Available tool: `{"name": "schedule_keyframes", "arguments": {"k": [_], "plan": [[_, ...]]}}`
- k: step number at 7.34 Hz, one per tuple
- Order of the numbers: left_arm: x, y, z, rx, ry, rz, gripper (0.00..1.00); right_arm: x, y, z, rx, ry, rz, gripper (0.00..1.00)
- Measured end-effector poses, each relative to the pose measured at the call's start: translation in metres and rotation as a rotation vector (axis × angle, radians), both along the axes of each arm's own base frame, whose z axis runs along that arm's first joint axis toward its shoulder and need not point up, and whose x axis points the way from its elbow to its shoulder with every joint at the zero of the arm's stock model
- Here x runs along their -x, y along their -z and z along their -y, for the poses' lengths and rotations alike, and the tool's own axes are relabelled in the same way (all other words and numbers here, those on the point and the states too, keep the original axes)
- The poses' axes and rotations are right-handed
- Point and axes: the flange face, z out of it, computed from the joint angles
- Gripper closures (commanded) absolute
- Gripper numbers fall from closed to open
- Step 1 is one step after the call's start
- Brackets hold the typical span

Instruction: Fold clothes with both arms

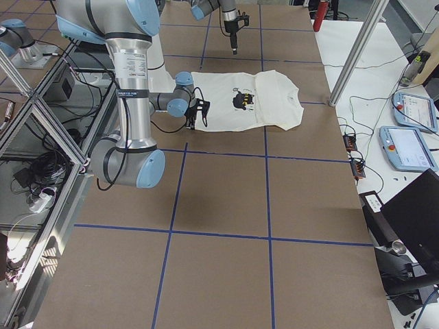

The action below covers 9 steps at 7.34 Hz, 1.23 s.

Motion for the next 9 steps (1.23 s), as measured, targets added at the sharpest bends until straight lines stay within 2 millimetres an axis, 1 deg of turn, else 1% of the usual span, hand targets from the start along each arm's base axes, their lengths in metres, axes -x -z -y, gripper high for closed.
{"name": "schedule_keyframes", "arguments": {"k": [1, 2, 3, 4, 5, 6, 7, 8, 9], "plan": [[-0.004, -0.002, -0.004, 0.028, 0.005, -0.004, 0.00, -0.005, 0.010, 0.000, -0.005, -0.006, 0.020, 1.00], [-0.017, -0.005, -0.018, 0.098, 0.015, -0.018, 0.00, -0.011, 0.020, 0.000, -0.010, -0.013, 0.042, 1.00], [-0.042, -0.011, -0.048, 0.196, 0.033, -0.027, 0.00, -0.016, 0.030, 0.000, -0.013, -0.018, 0.064, 1.00], [-0.068, -0.017, -0.084, 0.279, 0.054, -0.025, 0.01, -0.021, 0.038, 0.000, -0.015, -0.021, 0.080, 1.00], [-0.089, -0.027, -0.119, 0.347, 0.067, -0.011, 0.01, -0.024, 0.042, 0.001, -0.017, -0.024, 0.089, 1.00], [-0.103, -0.043, -0.150, 0.394, 0.072, 0.019, 0.02, -0.024, 0.044, 0.001, -0.018, -0.025, 0.094, 1.00], [-0.110, -0.060, -0.172, 0.423, 0.079, 0.053, 0.04, -0.024, 0.045, 0.002, -0.018, -0.025, 0.097, 1.00], [-0.114, -0.074, -0.189, 0.443, 0.079, 0.080, 0.06, -0.024, 0.047, 0.002, -0.019, -0.025, 0.100, 1.00], [-0.116, -0.081, -0.199, 0.455, 0.077, 0.095, 0.07, -0.024, 0.048, 0.002, -0.019, -0.024, 0.102, 1.00]]}}
